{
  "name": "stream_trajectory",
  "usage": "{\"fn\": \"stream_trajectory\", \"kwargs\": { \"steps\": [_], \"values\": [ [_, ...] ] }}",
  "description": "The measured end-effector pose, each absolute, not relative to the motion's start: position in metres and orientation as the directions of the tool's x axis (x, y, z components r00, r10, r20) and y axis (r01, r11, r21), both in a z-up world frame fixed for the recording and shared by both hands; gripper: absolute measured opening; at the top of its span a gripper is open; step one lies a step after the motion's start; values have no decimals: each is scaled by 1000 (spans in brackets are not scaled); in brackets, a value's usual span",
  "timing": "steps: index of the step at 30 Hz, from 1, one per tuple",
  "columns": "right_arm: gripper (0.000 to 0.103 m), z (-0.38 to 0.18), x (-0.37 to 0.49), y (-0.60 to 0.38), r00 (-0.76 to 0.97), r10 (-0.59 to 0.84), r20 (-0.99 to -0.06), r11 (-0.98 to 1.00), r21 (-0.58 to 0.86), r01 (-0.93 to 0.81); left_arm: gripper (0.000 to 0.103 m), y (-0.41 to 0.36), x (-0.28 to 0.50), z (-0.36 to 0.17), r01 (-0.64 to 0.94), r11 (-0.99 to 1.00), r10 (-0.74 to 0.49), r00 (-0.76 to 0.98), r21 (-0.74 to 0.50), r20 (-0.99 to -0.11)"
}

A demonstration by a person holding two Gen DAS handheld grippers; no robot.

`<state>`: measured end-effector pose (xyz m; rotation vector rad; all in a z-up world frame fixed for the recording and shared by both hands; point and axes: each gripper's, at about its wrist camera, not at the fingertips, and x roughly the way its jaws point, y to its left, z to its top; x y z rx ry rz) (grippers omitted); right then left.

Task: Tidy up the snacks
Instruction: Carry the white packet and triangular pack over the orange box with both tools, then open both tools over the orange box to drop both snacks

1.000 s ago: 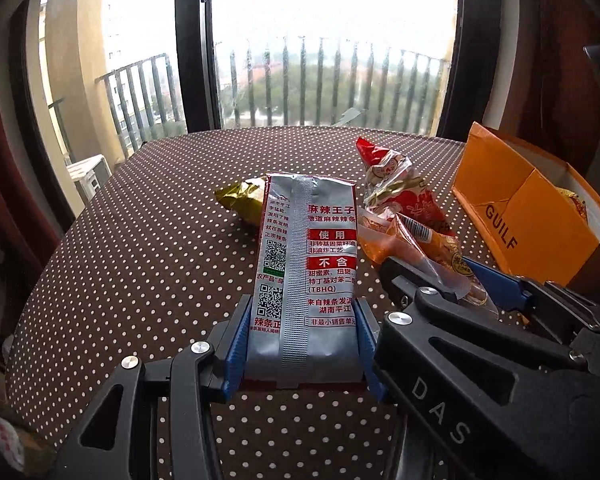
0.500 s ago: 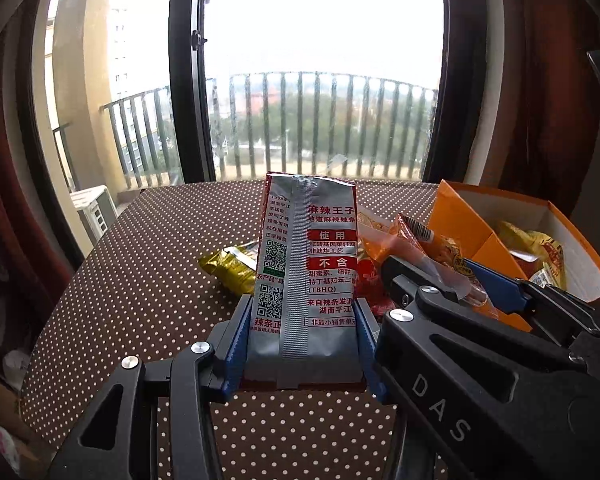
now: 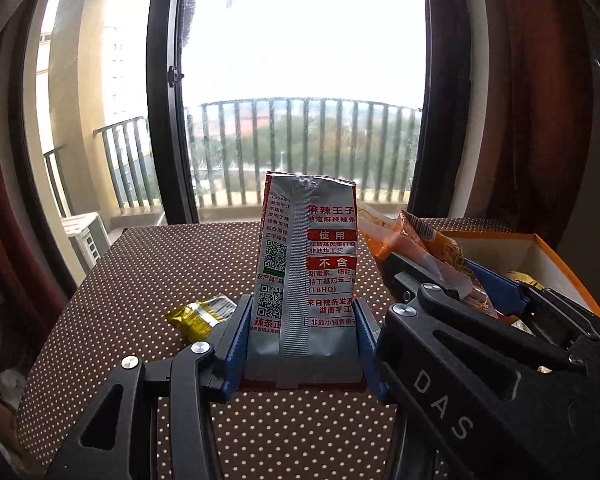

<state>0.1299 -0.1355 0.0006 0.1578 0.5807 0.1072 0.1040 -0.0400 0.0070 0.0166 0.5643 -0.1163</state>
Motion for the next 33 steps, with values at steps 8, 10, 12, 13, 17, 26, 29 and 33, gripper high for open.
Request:
{"fn": "stream_trajectory", "kwargs": {
  "steps": [8, 10, 12, 13, 17, 26, 29, 33],
  "values": [
    [56, 8, 141, -176, 848, 109, -519, 981, 195, -7, 49, -75, 124, 12, 162, 987, -146, 837, -17, -528],
    [56, 8, 142, -187, 849, 97, -519, 981, 194, 7, 49, -86, 129, 12, 175, 984, -160, 831, -22, -532],
    [56, 8, 142, -199, 850, 86, -520, 980, 197, 21, 49, -96, 134, 11, 190, 982, -171, 826, -20, -537],
    [56, 7, 142, -205, 850, 81, -520, 979, 200, 29, 49, -99, 137, 11, 197, 980, -175, 824, -18, -538],
    [56, 4, 140, -231, 852, 59, -520, 974, 218, 65, 49, -117, 144, 11, 229, 973, -200, 813, -15, -546],
    [56, -7, 131, -285, 845, 11, -534, 960, 244, 141, 50, -159, 153, 0, 290, 957, -240, 785, -4, -571],
    [56, -12, 130, -298, 840, 0, -542, 957, 244, 158, 50, -169, 160, -6, 293, 956, -247, 771, -18, -587],
    [56, -22, 130, -315, 825, -3, -566, 952, 250, 175, 50, -188, 159, -23, 294, 955, -252, 740, -37, -624]
  ]
}}
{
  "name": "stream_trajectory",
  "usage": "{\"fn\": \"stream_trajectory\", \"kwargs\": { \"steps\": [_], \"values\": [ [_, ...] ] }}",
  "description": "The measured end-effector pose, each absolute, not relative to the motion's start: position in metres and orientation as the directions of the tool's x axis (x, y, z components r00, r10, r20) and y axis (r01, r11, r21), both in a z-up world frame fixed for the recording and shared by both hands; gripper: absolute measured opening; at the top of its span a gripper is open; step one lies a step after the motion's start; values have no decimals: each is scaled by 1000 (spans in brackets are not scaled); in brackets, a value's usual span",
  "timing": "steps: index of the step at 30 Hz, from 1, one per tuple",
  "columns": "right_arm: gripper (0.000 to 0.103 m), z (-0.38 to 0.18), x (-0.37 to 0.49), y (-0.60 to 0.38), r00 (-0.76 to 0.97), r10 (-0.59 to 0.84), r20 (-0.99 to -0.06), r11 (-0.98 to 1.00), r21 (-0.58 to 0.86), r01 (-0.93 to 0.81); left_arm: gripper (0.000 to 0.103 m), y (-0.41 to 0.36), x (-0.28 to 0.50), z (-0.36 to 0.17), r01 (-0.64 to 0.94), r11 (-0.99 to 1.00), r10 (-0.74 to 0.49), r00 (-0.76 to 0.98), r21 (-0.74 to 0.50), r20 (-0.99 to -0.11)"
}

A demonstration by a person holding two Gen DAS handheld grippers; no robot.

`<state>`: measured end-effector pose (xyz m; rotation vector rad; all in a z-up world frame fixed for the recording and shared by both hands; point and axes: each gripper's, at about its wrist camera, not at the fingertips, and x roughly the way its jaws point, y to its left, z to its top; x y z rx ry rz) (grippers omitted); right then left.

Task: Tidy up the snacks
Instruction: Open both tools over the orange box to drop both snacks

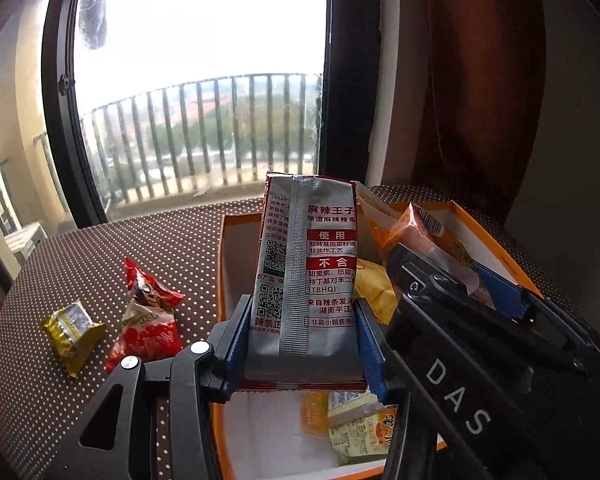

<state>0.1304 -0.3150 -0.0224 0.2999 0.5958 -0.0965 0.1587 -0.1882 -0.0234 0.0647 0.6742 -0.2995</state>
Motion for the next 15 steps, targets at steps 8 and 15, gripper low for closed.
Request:
{"fn": "stream_trajectory", "kwargs": {
  "steps": [8, 15],
  "values": [
    [56, -44, 136, -347, 796, 10, -606, 945, 265, 190, 64, -219, 168, -38, 281, 960, -196, 712, 17, -674],
    [56, -51, 150, -358, 776, 27, -630, 945, 270, 186, 82, -230, 184, -41, 302, 950, -164, 697, 79, -698]
  ]
}}
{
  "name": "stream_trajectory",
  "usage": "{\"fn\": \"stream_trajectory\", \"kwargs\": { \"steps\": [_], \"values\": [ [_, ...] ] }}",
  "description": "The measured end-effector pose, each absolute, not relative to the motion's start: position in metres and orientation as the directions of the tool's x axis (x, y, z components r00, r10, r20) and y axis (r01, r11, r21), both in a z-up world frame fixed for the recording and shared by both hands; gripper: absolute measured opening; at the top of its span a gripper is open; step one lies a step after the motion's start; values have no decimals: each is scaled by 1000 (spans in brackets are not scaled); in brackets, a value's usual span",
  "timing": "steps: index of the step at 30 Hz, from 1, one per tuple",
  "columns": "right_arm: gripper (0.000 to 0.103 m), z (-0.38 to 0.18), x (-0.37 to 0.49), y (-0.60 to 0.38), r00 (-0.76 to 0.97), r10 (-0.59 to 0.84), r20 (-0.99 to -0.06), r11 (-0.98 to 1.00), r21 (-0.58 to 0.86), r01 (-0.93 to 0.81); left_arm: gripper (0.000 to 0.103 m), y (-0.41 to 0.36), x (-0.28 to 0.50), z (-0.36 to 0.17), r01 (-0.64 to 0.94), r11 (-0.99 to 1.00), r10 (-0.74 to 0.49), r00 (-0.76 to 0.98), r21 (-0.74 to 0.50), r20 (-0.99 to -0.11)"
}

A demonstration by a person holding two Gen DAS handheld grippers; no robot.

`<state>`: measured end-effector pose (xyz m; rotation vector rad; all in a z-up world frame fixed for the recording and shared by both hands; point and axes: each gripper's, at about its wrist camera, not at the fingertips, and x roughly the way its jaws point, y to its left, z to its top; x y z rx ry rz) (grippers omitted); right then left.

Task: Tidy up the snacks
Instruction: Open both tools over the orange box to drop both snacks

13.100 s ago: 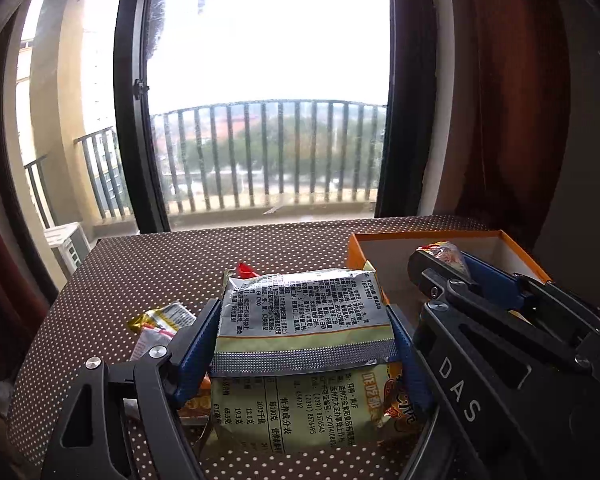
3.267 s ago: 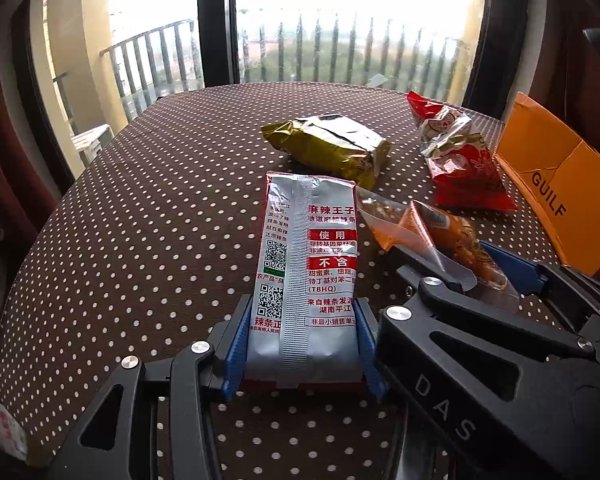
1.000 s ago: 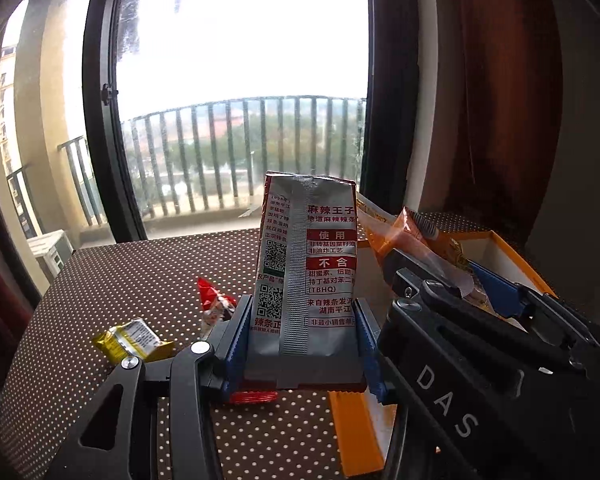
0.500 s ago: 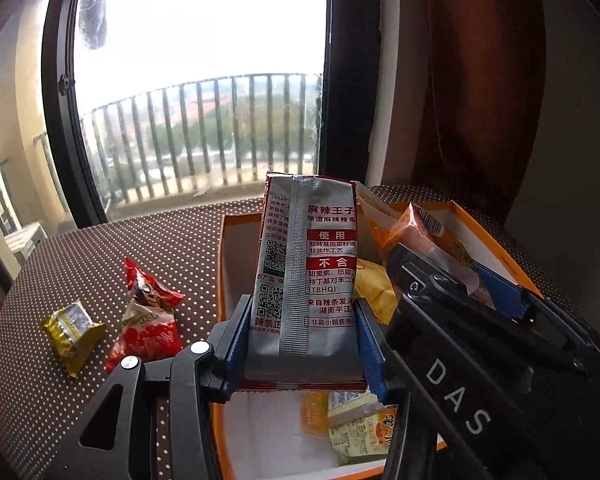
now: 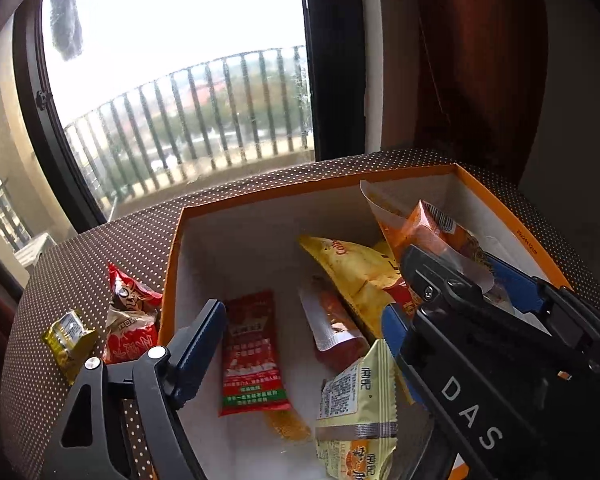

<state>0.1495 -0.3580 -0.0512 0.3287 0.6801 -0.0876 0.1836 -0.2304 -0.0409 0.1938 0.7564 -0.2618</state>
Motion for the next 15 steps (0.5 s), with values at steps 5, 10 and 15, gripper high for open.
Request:
{"fn": "stream_trajectory", "kwargs": {
  "steps": [5, 10, 15],
  "values": [
    [56, -52, 153, -357, 768, 5, -640, 940, 265, 215, 84, -236, 187, -45, 347, 932, -177, 681, 101, -710],
    [62, -57, 146, -362, 767, -32, -641, 921, 279, 271, 85, -238, 188, -53, 377, 922, -197, 651, 87, -733],
    [72, -63, 140, -358, 770, -47, -637, 897, 313, 313, 85, -236, 178, -51, 362, 923, -166, 684, 132, -711]
  ]
}}
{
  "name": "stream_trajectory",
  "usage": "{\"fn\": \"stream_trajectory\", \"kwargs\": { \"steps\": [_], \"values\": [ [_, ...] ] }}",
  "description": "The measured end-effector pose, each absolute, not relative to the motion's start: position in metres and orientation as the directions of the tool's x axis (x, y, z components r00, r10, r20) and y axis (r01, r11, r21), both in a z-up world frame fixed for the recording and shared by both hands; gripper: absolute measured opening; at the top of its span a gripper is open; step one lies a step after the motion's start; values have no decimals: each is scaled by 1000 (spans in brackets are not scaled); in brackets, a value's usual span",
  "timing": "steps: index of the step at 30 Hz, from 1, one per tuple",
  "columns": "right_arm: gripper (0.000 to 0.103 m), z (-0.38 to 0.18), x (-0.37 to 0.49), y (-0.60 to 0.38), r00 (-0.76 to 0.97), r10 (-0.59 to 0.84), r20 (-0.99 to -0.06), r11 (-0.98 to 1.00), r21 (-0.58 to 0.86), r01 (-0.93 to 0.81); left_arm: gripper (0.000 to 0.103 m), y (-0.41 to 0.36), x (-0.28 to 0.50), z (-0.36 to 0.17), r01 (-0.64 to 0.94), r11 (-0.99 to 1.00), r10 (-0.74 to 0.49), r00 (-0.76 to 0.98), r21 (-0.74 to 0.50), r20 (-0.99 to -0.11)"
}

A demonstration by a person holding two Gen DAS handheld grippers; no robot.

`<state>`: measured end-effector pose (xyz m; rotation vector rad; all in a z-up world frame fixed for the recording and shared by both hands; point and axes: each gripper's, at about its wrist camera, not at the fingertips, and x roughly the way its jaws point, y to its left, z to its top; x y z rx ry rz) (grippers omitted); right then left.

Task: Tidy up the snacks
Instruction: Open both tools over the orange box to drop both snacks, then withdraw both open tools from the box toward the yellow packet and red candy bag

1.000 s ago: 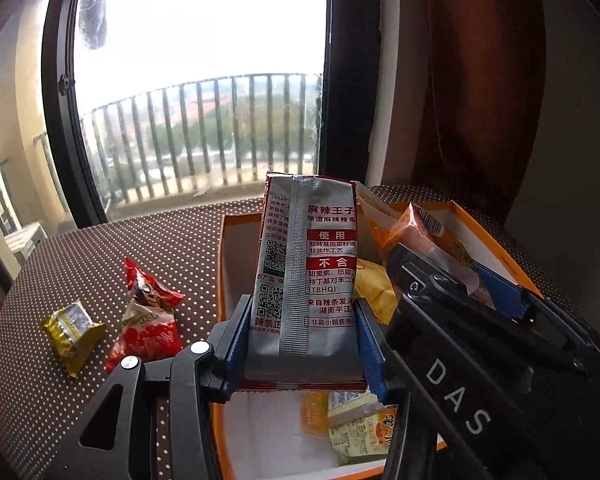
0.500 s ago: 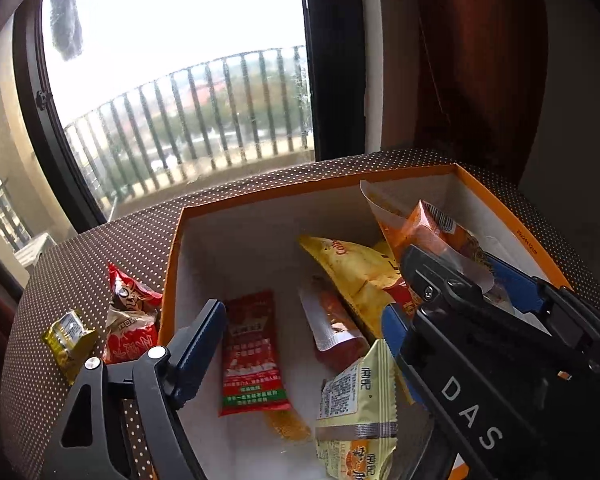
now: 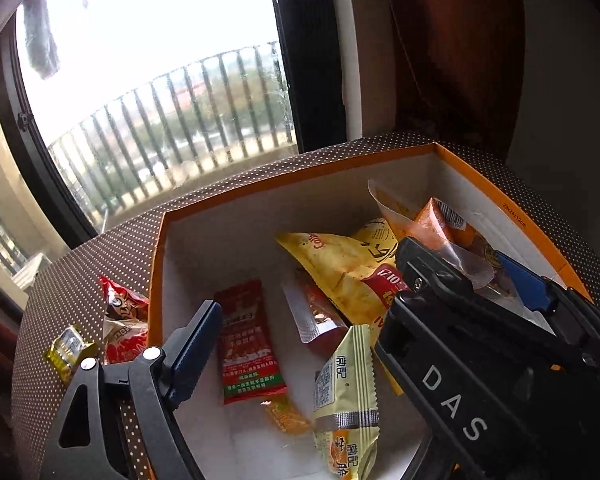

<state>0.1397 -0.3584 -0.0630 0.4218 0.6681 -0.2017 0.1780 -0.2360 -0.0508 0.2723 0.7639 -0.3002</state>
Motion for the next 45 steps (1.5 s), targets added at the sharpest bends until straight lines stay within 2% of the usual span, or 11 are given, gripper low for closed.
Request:
{"fn": "stream_trajectory", "kwargs": {
  "steps": [2, 7, 22, 45],
  "values": [
    [81, -62, 138, -355, 766, -59, -640, 892, 311, 328, 85, -231, 175, -49, 363, 922, -169, 687, 133, -707],
    [88, -53, 129, -341, 770, -105, -629, 890, 285, 355, 86, -221, 165, -43, 377, 921, -204, 686, 101, -699],
    [89, -25, 103, -274, 801, -168, -574, 903, 237, 358, 87, -160, 142, -25, 395, 918, -274, 706, 42, -653],
    [89, -9, 118, -156, 834, -78, -546, 966, 167, 199, 92, -42, 144, -17, 267, 964, -218, 770, -8, -599]
  ]
}}
